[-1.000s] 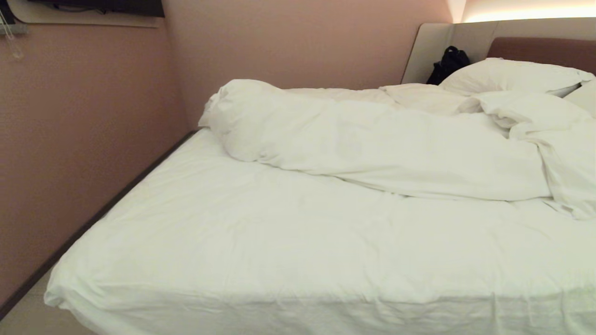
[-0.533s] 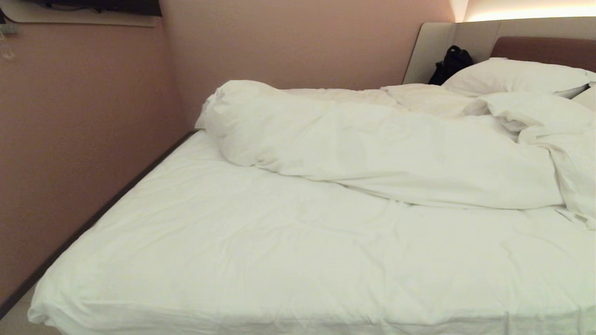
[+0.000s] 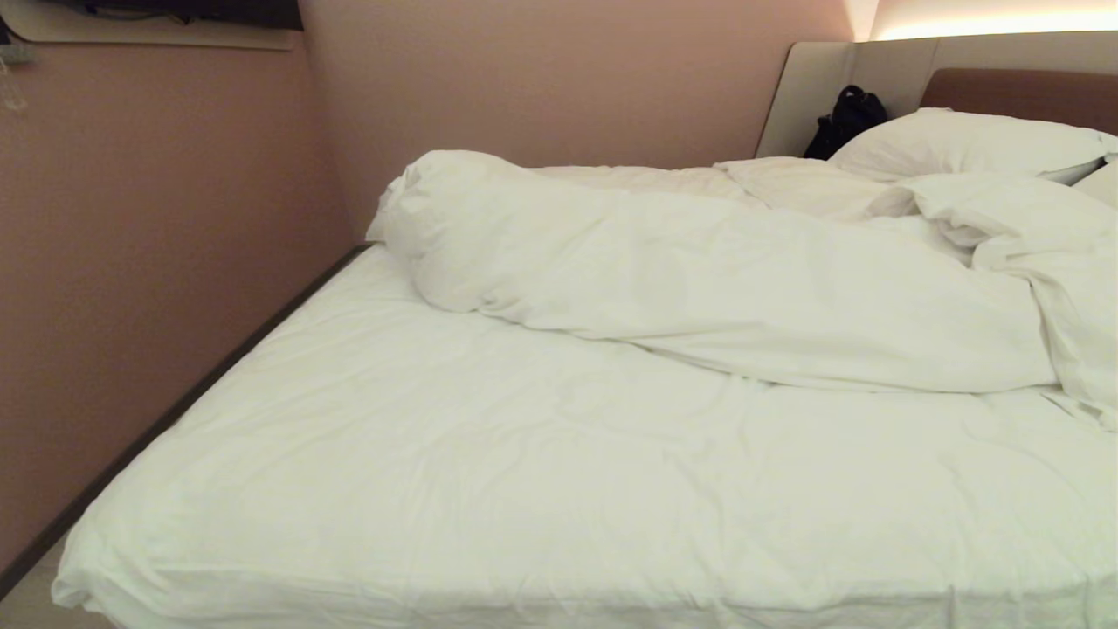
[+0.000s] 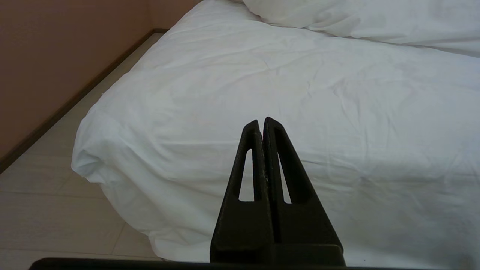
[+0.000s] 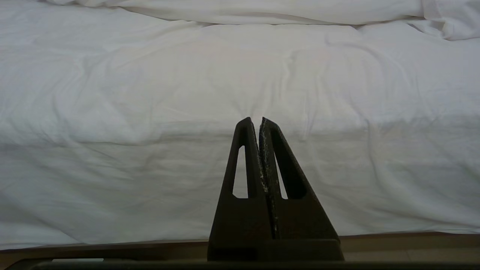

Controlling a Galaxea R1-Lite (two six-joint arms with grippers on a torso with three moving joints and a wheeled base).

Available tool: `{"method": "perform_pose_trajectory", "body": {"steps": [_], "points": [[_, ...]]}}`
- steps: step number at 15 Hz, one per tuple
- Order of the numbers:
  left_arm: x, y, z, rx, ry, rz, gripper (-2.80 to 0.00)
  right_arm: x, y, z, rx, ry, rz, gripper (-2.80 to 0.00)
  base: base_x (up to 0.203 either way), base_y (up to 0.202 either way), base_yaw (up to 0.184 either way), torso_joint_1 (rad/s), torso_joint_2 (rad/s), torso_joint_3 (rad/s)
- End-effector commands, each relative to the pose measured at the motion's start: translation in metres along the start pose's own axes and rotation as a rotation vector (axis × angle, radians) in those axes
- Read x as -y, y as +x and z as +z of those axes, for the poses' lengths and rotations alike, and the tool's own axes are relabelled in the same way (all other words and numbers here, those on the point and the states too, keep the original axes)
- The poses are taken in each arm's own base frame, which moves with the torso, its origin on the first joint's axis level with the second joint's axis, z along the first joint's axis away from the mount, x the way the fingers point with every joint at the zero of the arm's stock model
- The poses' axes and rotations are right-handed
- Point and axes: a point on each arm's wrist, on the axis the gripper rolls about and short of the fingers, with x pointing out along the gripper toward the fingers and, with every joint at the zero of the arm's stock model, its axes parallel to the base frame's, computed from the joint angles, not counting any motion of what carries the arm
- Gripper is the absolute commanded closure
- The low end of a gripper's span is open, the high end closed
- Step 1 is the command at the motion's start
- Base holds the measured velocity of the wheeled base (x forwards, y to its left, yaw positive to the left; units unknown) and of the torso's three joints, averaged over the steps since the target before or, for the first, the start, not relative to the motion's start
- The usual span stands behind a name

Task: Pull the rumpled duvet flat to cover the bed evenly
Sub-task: Hold the folded corner of the quilt

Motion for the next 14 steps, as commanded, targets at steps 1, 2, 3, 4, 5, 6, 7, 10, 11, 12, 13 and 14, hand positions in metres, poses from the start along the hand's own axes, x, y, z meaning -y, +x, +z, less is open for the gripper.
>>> {"method": "perform_pose_trajectory", "body": {"steps": [1, 2, 3, 4, 5, 6, 7, 10, 11, 12, 13, 14], "points": [[0.0000, 0.0000, 0.0001, 0.001, -0.001, 0.001, 0.00, 0.0000, 0.0001, 0.0001, -0.001, 0.000, 0.001, 0.00, 0.000, 0.000, 0.000, 0.000, 0.00, 0.000], [0.0000, 0.0000, 0.0001, 0.001, -0.001, 0.001, 0.00, 0.0000, 0.0001, 0.0001, -0.001, 0.000, -0.001, 0.00, 0.000, 0.000, 0.000, 0.000, 0.00, 0.000], [0.0000, 0.0000, 0.0001, 0.001, -0.001, 0.000, 0.00, 0.0000, 0.0001, 0.0001, -0.001, 0.000, -0.001, 0.00, 0.000, 0.000, 0.000, 0.000, 0.00, 0.000], [-0.0001, 0.0000, 0.0001, 0.001, -0.001, 0.001, 0.00, 0.0000, 0.0001, 0.0001, -0.001, 0.000, -0.002, 0.00, 0.000, 0.000, 0.000, 0.000, 0.00, 0.000], [0.0000, 0.0000, 0.0001, 0.001, -0.001, 0.000, 0.00, 0.0000, 0.0001, 0.0001, -0.001, -0.001, -0.001, 0.00, 0.000, 0.000, 0.000, 0.000, 0.00, 0.000], [-0.0001, 0.0000, 0.0001, 0.001, -0.002, 0.000, 0.00, 0.0001, 0.0001, 0.0001, -0.001, -0.001, 0.000, 0.00, 0.000, 0.000, 0.000, 0.000, 0.00, 0.000], [0.0000, 0.0000, 0.0001, 0.001, -0.002, 0.001, 0.00, 0.0000, 0.0001, 0.0002, 0.000, -0.006, -0.002, 0.00, 0.000, 0.000, 0.000, 0.000, 0.00, 0.000], [0.0000, 0.0000, 0.0001, 0.001, -0.002, 0.002, 0.00, 0.0000, 0.0001, 0.0002, 0.001, -0.009, -0.002, 0.00, 0.000, 0.000, 0.000, 0.000, 0.00, 0.000], [0.0000, 0.0000, 0.0001, 0.001, -0.002, 0.002, 0.00, 0.0001, 0.0001, 0.0002, 0.001, -0.009, 0.000, 0.00, 0.000, 0.000, 0.000, 0.000, 0.00, 0.000], [0.0000, 0.0000, 0.0001, 0.001, -0.001, 0.002, 0.00, 0.0000, 0.0001, 0.0002, 0.001, -0.008, -0.002, 0.00, 0.000, 0.000, 0.000, 0.000, 0.00, 0.000], [0.0000, 0.0000, 0.0001, 0.001, -0.001, 0.002, 0.00, 0.0000, 0.0001, 0.0002, 0.001, -0.005, -0.001, 0.00, 0.000, 0.000, 0.000, 0.000, 0.00, 0.000], [-0.0001, 0.0000, 0.0001, 0.001, -0.001, 0.001, 0.00, 0.0000, 0.0001, 0.0002, 0.001, -0.005, -0.002, 0.00, 0.000, 0.000, 0.000, 0.000, 0.00, 0.000]]}}
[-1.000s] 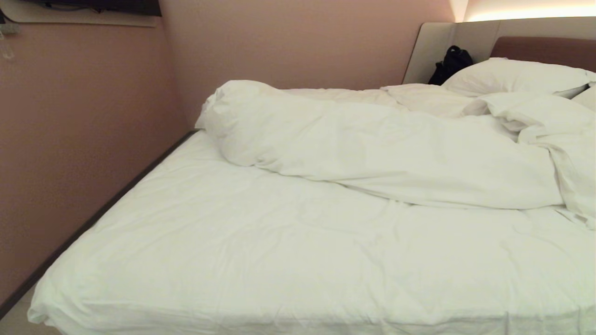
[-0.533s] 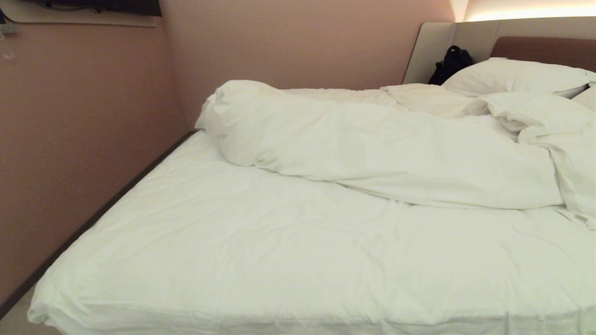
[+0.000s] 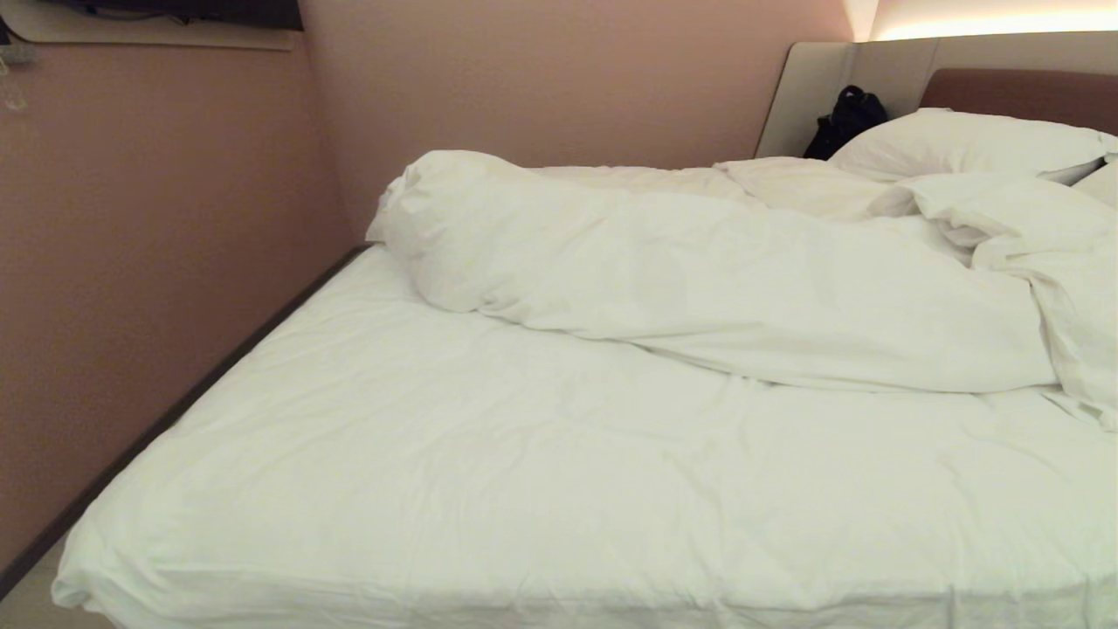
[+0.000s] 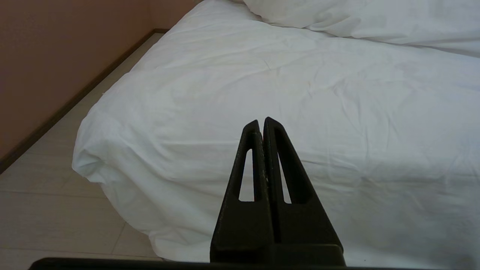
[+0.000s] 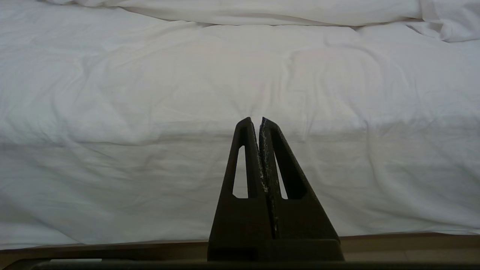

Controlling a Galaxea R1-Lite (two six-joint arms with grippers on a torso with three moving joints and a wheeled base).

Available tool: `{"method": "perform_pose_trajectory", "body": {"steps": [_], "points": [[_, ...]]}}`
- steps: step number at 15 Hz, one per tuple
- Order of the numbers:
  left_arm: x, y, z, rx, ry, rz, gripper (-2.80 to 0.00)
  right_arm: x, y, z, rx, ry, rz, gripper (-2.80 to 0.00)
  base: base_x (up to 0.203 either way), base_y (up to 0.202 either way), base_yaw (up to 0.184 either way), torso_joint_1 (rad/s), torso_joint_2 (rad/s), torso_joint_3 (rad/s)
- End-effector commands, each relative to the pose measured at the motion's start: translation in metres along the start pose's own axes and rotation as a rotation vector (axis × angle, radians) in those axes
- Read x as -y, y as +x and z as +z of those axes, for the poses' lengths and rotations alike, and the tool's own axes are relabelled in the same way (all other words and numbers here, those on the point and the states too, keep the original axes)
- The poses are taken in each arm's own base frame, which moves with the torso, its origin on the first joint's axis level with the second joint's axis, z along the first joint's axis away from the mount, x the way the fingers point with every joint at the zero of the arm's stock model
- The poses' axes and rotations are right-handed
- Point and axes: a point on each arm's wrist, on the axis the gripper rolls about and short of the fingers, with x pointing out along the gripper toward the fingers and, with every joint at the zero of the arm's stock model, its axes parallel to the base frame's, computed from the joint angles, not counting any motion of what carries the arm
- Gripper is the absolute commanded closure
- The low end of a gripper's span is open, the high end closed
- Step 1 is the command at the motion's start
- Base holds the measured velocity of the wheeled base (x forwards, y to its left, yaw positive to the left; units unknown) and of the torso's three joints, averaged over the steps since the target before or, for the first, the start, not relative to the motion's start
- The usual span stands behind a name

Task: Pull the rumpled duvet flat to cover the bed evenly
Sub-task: Hold the folded corner of the quilt

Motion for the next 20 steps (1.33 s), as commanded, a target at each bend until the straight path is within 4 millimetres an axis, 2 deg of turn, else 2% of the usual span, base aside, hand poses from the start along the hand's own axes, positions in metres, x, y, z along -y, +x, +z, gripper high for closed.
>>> {"method": "perform_pose_trajectory", "body": {"steps": [1, 20], "points": [[0.0000, 0.0000, 0.0001, 0.002, 0.000, 0.001, 0.00, 0.0000, 0.0001, 0.0001, -0.001, 0.000, 0.000, 0.00, 0.000, 0.000, 0.000, 0.000, 0.00, 0.000], [0.0000, 0.0000, 0.0001, 0.001, 0.001, -0.002, 0.00, 0.0000, 0.0001, 0.0001, -0.001, 0.003, 0.002, 0.00, 0.000, 0.000, 0.000, 0.000, 0.00, 0.000]]}}
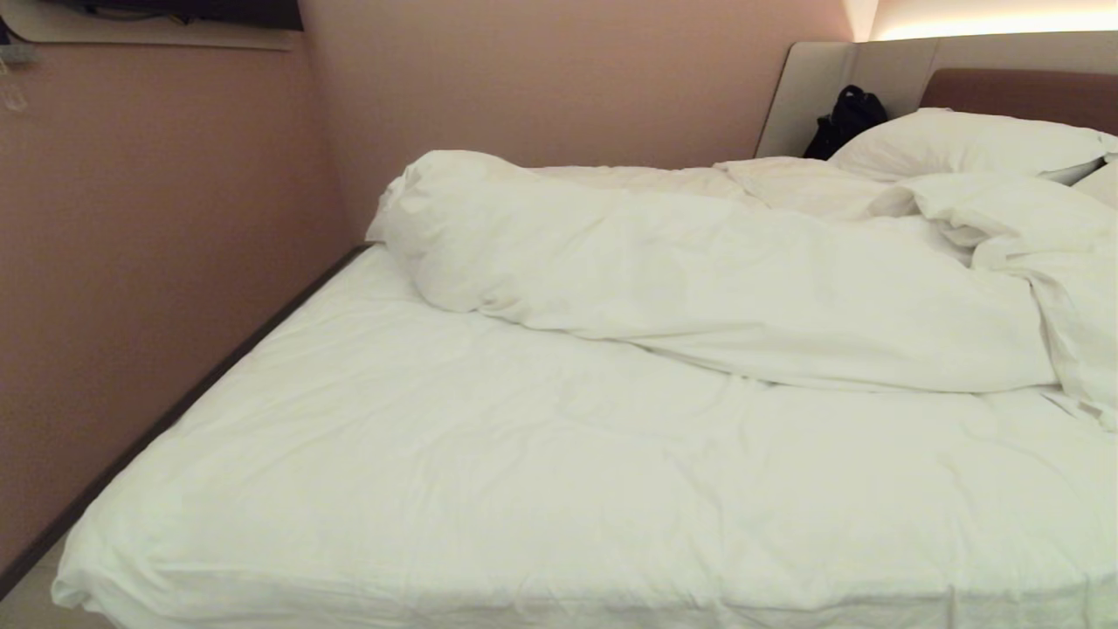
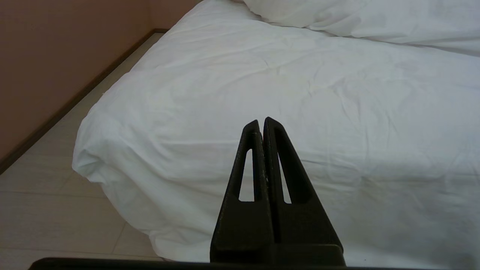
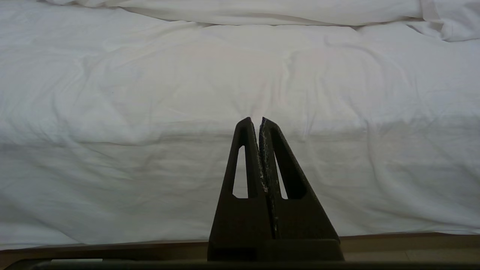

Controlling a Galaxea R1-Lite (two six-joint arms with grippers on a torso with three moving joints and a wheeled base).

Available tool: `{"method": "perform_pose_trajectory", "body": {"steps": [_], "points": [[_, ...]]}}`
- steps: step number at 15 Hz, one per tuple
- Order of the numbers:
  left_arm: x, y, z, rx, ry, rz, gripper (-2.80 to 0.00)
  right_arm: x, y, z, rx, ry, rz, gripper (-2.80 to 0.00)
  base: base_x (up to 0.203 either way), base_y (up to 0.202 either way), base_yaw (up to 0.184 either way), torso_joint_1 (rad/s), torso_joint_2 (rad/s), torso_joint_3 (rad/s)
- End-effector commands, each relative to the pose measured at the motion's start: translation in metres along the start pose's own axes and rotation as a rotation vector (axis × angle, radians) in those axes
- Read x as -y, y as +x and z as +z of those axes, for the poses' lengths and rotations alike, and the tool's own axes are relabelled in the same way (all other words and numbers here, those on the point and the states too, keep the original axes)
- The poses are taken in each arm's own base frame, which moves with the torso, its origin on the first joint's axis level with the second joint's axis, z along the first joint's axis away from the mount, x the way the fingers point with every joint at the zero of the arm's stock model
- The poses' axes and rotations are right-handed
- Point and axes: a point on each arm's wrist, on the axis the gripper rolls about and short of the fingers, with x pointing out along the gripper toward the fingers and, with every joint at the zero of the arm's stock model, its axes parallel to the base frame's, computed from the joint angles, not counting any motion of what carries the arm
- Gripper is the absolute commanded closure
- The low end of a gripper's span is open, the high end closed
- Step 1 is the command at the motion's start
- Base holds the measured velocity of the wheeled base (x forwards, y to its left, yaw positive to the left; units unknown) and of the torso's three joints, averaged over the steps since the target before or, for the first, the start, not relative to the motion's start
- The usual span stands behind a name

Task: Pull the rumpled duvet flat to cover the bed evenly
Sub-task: Hold the folded corner of the quilt

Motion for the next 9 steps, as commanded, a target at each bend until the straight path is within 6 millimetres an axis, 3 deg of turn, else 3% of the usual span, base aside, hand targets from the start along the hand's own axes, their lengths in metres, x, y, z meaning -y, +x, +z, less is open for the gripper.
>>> {"method": "perform_pose_trajectory", "body": {"steps": [1, 5, 9], "points": [[0.0000, 0.0000, 0.0002, 0.002, -0.002, 0.000, 0.00, 0.0000, 0.0001, 0.0001, -0.001, 0.000, 0.001, 0.00, 0.000, 0.000, 0.000, 0.000, 0.00, 0.000], [0.0000, 0.0000, 0.0002, 0.002, -0.002, 0.001, 0.00, 0.0000, 0.0001, 0.0001, -0.001, 0.000, 0.000, 0.00, -0.069, 0.000, 0.000, -0.002, 0.00, 0.002], [0.0000, 0.0000, 0.0002, 0.002, -0.002, 0.001, 0.00, 0.0000, 0.0001, 0.0001, -0.001, 0.000, 0.001, 0.00, 0.000, 0.000, 0.000, 0.000, 0.00, 0.000]]}}
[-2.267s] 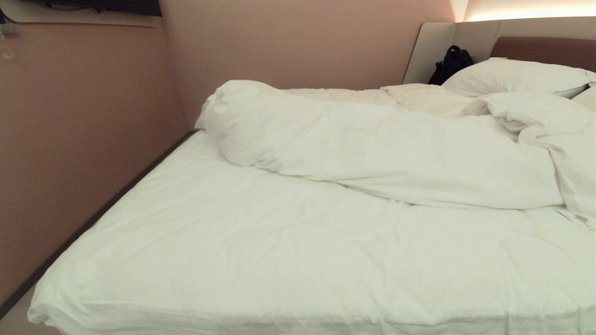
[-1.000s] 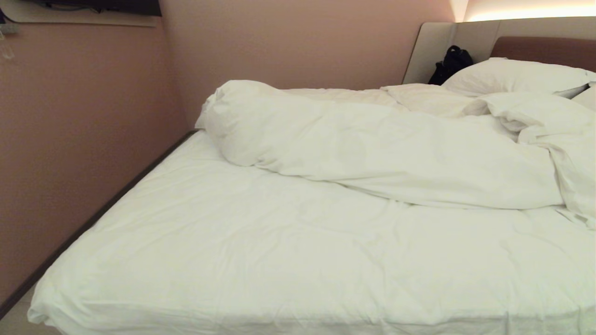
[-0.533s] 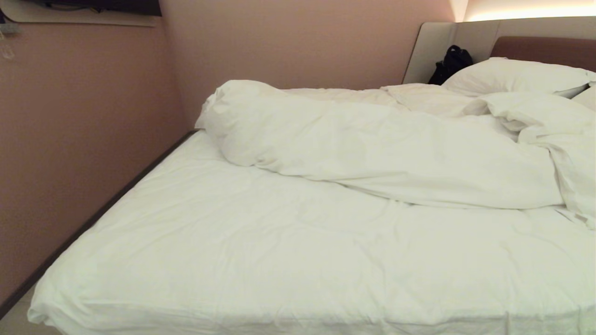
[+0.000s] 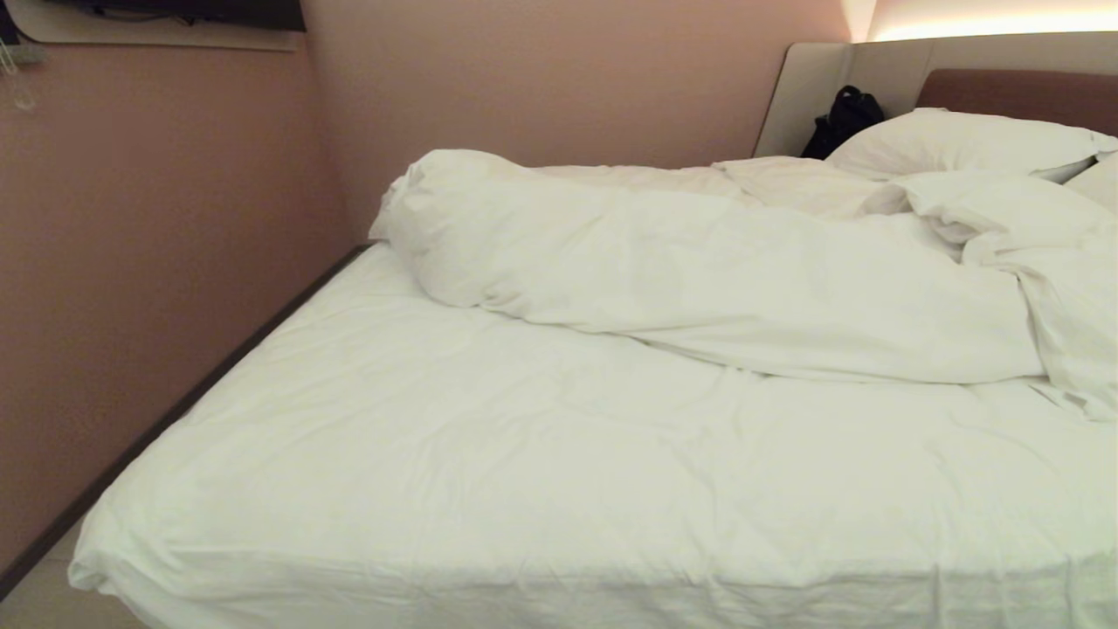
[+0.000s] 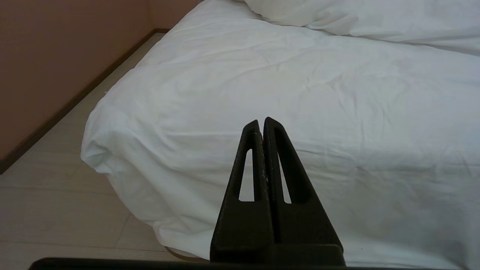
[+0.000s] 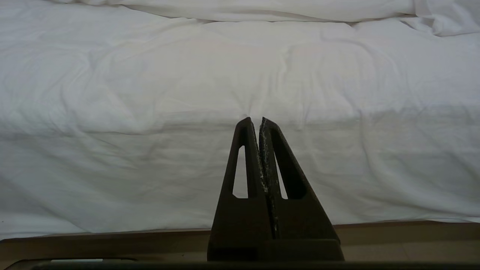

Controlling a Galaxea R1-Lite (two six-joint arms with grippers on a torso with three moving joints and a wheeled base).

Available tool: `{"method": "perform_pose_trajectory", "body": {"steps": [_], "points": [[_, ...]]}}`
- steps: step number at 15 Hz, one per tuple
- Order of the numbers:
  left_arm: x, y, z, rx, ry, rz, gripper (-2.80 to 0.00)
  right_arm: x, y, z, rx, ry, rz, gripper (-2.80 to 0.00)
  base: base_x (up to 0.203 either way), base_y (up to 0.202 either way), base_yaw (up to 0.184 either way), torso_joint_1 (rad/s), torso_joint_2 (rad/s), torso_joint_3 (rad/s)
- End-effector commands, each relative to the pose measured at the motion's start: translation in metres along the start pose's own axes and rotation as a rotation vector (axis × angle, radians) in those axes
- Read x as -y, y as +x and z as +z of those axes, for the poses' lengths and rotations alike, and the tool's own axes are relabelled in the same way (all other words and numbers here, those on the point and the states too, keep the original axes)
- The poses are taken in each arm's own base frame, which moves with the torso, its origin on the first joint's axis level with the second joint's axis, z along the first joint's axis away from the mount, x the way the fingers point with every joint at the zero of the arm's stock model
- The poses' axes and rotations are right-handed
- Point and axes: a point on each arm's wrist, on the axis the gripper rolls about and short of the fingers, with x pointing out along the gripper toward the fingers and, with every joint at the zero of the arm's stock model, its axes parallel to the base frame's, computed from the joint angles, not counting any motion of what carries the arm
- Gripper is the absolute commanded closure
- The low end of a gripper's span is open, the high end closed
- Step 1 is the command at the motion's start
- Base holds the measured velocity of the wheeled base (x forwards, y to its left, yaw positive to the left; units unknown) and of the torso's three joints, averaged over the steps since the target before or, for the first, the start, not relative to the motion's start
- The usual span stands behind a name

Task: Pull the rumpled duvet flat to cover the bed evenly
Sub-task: Hold the folded corner of the quilt

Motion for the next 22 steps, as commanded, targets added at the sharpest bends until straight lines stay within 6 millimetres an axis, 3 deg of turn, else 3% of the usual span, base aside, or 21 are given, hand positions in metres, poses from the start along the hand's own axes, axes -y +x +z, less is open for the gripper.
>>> {"method": "perform_pose_trajectory", "body": {"steps": [1, 10, 14, 16, 19, 22], "points": [[0.000, 0.000, 0.000, 0.001, -0.001, 0.000, 0.00, 0.000, 0.000, 0.000, -0.001, -0.001, 0.000, 0.00, 0.000, 0.000, 0.000, 0.000, 0.00, 0.000], [0.000, 0.000, 0.000, 0.001, -0.001, 0.000, 0.00, 0.000, -0.001, 0.003, 0.003, -0.020, -0.002, 0.00, 0.000, 0.000, 0.000, 0.000, 0.00, 0.000], [0.000, 0.000, 0.000, 0.001, -0.001, 0.000, 0.00, -0.001, -0.022, 0.043, 0.004, 0.030, 0.064, 0.00, 0.000, 0.000, 0.000, 0.000, 0.00, 0.000], [0.000, 0.000, 0.000, 0.001, -0.001, 0.001, 0.00, -0.002, -0.021, 0.060, -0.045, 0.044, 0.093, 0.00, 0.000, 0.000, 0.000, 0.000, 0.00, 0.000], [0.000, 0.000, 0.000, 0.001, -0.001, 0.000, 0.00, -0.003, -0.004, 0.087, -0.104, 0.048, 0.105, 0.00, 0.000, 0.000, 0.000, 0.000, 0.00, 0.000], [0.000, 0.000, 0.000, 0.001, -0.001, 0.001, 0.00, -0.004, 0.042, 0.117, -0.179, 0.050, 0.107, 0.00, 0.000, 0.000, 0.000, 0.000, 0.00, 0.000]]}}
